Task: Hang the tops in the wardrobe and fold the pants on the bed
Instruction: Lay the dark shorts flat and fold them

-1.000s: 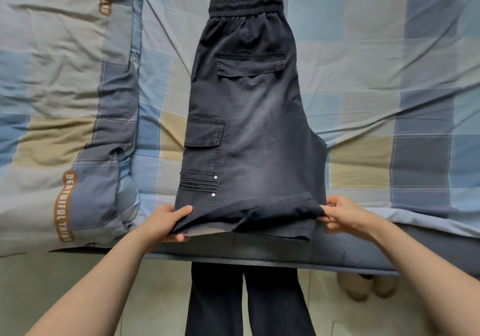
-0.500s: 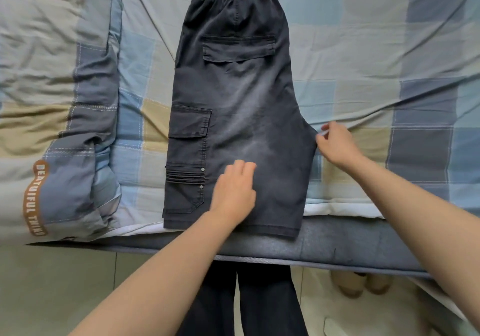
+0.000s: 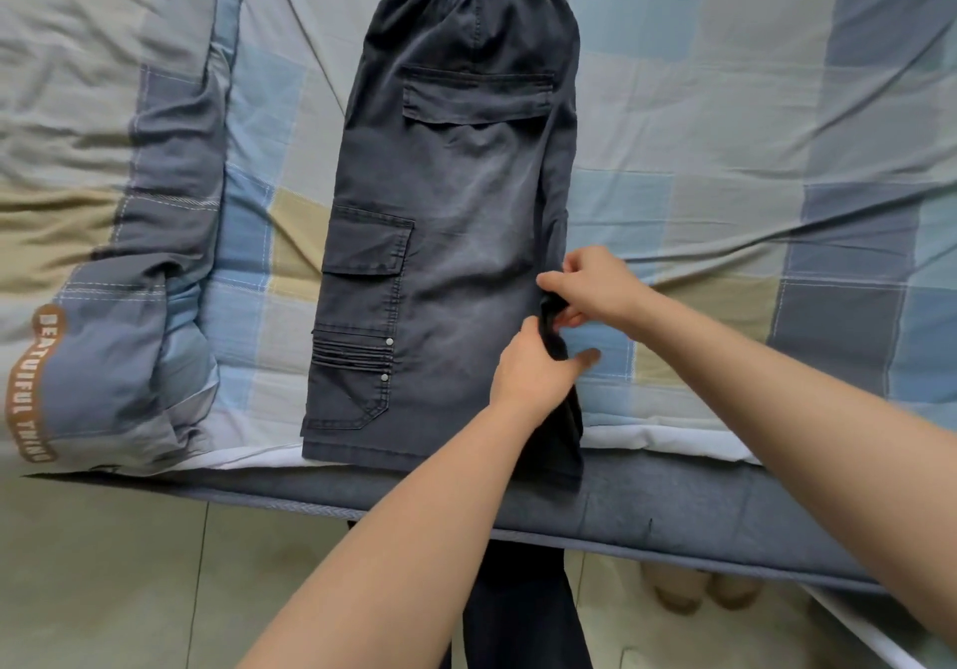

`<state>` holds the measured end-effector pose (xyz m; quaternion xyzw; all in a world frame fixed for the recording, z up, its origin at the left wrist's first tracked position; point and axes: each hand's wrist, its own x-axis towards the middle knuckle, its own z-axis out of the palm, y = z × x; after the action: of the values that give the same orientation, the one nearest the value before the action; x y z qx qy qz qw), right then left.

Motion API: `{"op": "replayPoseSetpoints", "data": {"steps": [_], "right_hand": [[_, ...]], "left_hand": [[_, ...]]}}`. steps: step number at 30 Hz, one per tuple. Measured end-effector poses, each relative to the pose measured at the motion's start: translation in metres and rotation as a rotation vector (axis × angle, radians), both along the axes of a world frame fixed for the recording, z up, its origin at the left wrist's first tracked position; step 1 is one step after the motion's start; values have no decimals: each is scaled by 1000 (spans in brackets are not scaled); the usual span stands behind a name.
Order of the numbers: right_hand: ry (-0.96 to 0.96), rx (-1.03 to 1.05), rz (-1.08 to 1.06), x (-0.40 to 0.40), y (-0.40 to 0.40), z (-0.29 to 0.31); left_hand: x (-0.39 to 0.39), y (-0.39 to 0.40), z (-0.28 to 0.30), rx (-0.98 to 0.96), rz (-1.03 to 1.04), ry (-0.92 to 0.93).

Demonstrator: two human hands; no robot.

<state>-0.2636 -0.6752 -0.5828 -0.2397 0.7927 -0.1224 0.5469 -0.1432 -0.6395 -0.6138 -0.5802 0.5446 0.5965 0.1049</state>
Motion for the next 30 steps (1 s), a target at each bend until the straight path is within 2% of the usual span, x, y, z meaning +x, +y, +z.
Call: {"op": "replayPoseSetpoints", "data": {"steps": [3,6,9,11,14,16,17,19,21,22,26,30], "right_hand": [[-103,16,-198,15,-16,-6],[-120,1,-227,26,-27,-22],[-164,-32,-60,35,-26,-39],[-48,-103,165,36,-18,-44],[158,-315,612,28,6,-40],[304,-480,1027,17,26,-37],[399,-529,1227,11,36,-37],[537,-536,1483,6,52,-36],[612,-543,1545,4,60,-38],[639,-563,1556,5,62,-40],[728,-604,1552,17,62,-53],[732,-527,1555,32,60,-61]], "left_hand": [[11,-10,-7,46,214,-91],[31,-16,-16,105,358,-94],[52,-18,-25,115,421,-87],[62,-18,-27,102,348,-120],[81,-18,-18,137,52,-116],[102,-24,-8,79,-331,-113],[116,-32,-3,-60,-563,-124],[149,-58,2,-514,-949,-65],[184,-92,6,-934,-1212,63],[201,-109,6,-1031,-1327,78],[239,-158,-6,-1023,-1672,5],[225,-170,-27,-1014,-1749,-9]]}}
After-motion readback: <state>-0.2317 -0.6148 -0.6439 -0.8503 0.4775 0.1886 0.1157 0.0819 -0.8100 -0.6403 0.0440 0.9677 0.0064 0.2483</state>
